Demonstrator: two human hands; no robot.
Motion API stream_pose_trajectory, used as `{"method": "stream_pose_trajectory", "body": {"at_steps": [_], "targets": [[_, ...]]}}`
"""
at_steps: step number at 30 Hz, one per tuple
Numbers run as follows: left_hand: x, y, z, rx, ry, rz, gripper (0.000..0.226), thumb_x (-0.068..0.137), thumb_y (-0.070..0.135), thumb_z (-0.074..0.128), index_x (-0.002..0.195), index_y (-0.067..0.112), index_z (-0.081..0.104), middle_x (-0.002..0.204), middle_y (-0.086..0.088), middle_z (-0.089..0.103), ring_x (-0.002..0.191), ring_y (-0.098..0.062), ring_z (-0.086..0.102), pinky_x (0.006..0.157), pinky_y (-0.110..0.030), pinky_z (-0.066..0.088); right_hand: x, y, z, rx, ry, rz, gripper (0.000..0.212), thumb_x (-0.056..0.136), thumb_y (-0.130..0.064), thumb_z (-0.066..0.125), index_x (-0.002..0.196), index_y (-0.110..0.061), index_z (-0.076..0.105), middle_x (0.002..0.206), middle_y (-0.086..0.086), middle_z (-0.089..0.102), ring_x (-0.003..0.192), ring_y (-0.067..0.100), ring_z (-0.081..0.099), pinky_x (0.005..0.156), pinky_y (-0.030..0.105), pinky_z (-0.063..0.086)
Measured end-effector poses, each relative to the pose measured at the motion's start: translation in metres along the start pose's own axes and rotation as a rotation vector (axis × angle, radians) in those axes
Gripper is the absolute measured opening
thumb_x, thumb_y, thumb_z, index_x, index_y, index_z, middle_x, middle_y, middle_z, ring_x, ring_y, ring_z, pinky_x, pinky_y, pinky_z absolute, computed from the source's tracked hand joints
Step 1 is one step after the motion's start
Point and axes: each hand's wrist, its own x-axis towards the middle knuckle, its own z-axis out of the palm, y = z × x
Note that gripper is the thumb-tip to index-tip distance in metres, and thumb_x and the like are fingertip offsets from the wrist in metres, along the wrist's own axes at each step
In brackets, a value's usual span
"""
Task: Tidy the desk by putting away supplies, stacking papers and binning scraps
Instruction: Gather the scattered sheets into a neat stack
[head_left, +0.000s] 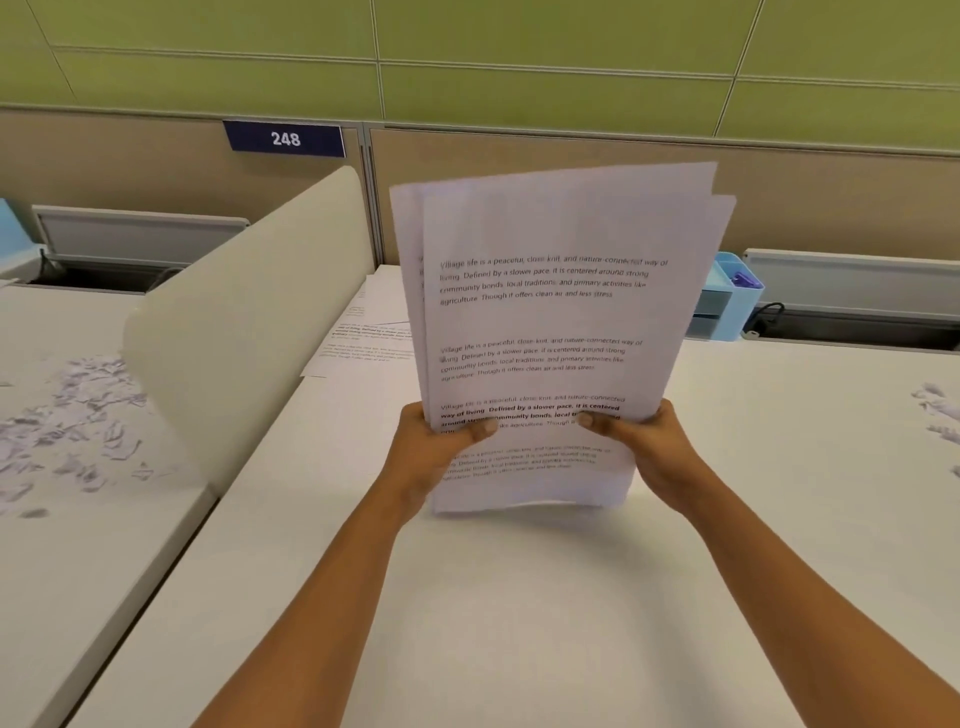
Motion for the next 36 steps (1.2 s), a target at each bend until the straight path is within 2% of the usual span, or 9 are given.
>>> {"method": "stream_pose_trajectory", "body": {"at_steps": [6,10,14,18,20,22,27,33,36], "targets": [[-0.002,-0.001,-0.005,-0.049,-0.014,-0.008,0.029,0.064,0.001,0.074,0.087,0.016,0.068,0.081,0.006,0.074,0.079,-0.014,0.071,0.064,-0.024,0.056,0.000,0.004,-0.005,0.006,-0.055,0.039,0.061,0.028,-0.049,0.091,0.082,-0.023,0.077,0.091,0.002,0.075,0.085,0.020,0.071,0.071,0.029,0.057],[-0.002,0.000,-0.014,-0.097,-0.018,0.002,0.029,0.065,0.001,0.071,0.090,0.014,0.068,0.085,0.002,0.075,0.080,-0.018,0.071,0.066,-0.030,0.058,0.001,0.003,-0.006,0.025,-0.063,0.036,0.058,0.033,-0.044,0.091,0.083,-0.019,0.076,0.091,0.003,0.074,0.083,0.020,0.071,0.068,0.028,0.056],[0.001,0.005,-0.007,-0.065,-0.018,0.001,0.025,0.073,-0.001,0.070,0.091,0.016,0.067,0.085,0.000,0.075,0.082,-0.022,0.071,0.071,-0.038,0.059,0.003,0.001,0.000,0.012,-0.056,0.046,0.032,0.059,-0.022,0.080,0.089,-0.015,0.072,0.092,0.004,0.074,0.087,0.023,0.070,0.076,0.036,0.054],[0.005,0.016,0.002,0.007,0.015,0.118,0.026,0.074,-0.001,0.070,0.088,0.021,0.068,0.079,0.011,0.073,0.079,-0.011,0.071,0.071,-0.032,0.059,0.006,-0.010,-0.001,0.011,-0.011,-0.060,0.043,0.046,-0.037,0.088,0.085,-0.022,0.076,0.092,0.001,0.074,0.085,0.019,0.071,0.069,0.030,0.056],[0.008,0.022,0.006,0.016,0.011,0.196,0.031,0.074,-0.003,0.072,0.090,0.023,0.067,0.084,0.013,0.072,0.081,-0.007,0.069,0.072,-0.027,0.058,0.007,-0.017,-0.004,0.023,0.013,-0.140,0.028,0.060,-0.020,0.080,0.087,-0.025,0.074,0.095,-0.002,0.074,0.088,0.018,0.070,0.072,0.032,0.057],[0.009,0.023,0.009,0.010,-0.016,0.234,0.035,0.072,-0.001,0.074,0.092,0.027,0.066,0.089,0.014,0.071,0.086,-0.008,0.068,0.073,-0.026,0.057,0.007,-0.021,-0.006,0.005,0.011,-0.181,0.033,0.067,-0.004,0.070,0.092,-0.026,0.072,0.098,-0.003,0.073,0.090,0.018,0.069,0.074,0.032,0.057],[0.005,0.001,0.004,0.043,-0.046,0.110,0.035,0.069,0.002,0.077,0.093,0.025,0.068,0.088,0.014,0.073,0.085,-0.008,0.069,0.071,-0.024,0.054,-0.006,-0.001,-0.011,-0.040,-0.007,-0.099,0.037,0.070,0.005,0.068,0.096,-0.022,0.069,0.096,-0.005,0.074,0.090,0.013,0.069,0.075,0.023,0.054],[0.007,-0.014,0.000,0.046,-0.121,0.051,0.033,0.071,0.014,0.076,0.097,0.034,0.069,0.104,0.004,0.071,0.099,-0.015,0.066,0.082,-0.027,0.055,-0.009,0.011,-0.009,-0.036,-0.019,-0.041,0.032,0.068,-0.020,0.073,0.099,-0.025,0.069,0.103,-0.002,0.072,0.097,0.016,0.067,0.082,0.028,0.056],[0.017,-0.013,0.002,0.150,-0.073,-0.035,0.019,0.082,0.019,0.068,0.098,0.027,0.065,0.098,0.008,0.069,0.094,-0.014,0.065,0.074,-0.018,0.055,-0.003,0.013,-0.011,-0.030,0.057,0.020,0.062,0.047,-0.053,0.084,0.098,-0.019,0.069,0.101,0.001,0.073,0.092,0.020,0.070,0.074,0.032,0.058]]}}
